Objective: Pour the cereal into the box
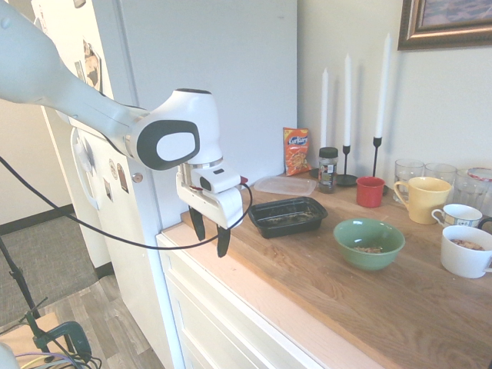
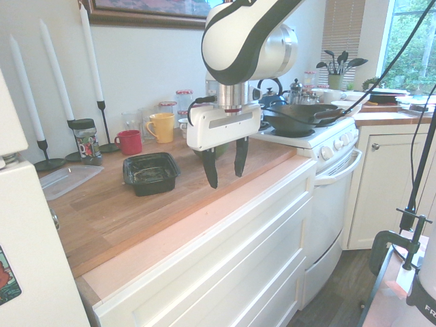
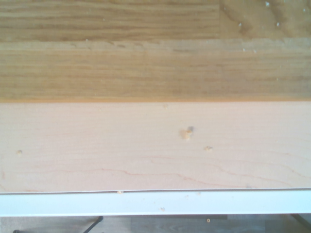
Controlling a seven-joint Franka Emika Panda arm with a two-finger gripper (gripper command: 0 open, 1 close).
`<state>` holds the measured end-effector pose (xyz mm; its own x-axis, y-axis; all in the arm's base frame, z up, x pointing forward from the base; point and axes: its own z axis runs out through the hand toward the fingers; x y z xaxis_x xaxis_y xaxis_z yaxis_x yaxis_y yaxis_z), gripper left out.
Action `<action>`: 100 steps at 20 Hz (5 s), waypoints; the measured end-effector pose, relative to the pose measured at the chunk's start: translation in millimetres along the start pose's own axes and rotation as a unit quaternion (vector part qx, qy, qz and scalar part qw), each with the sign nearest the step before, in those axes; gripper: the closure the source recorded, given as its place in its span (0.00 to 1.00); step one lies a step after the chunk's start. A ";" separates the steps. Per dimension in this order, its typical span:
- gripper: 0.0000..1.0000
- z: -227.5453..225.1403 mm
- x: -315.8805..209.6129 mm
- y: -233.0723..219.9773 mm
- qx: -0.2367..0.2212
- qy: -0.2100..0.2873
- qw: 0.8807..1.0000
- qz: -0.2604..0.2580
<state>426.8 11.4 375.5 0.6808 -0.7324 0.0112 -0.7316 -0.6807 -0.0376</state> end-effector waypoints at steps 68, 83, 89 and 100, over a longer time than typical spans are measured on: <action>1.00 51.8 355.1 47.7 0.101 -0.046 0.977 0.184; 1.00 -15.2 346.2 33.2 0.109 -0.017 0.981 0.158; 1.00 -63.7 331.8 21.6 0.097 0.013 0.986 0.132; 1.00 -103.2 254.0 -99.8 -0.003 0.117 0.992 0.048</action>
<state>669.1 -108.5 485.3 0.5820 -0.7768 0.2405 -0.7930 -0.6076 -0.0437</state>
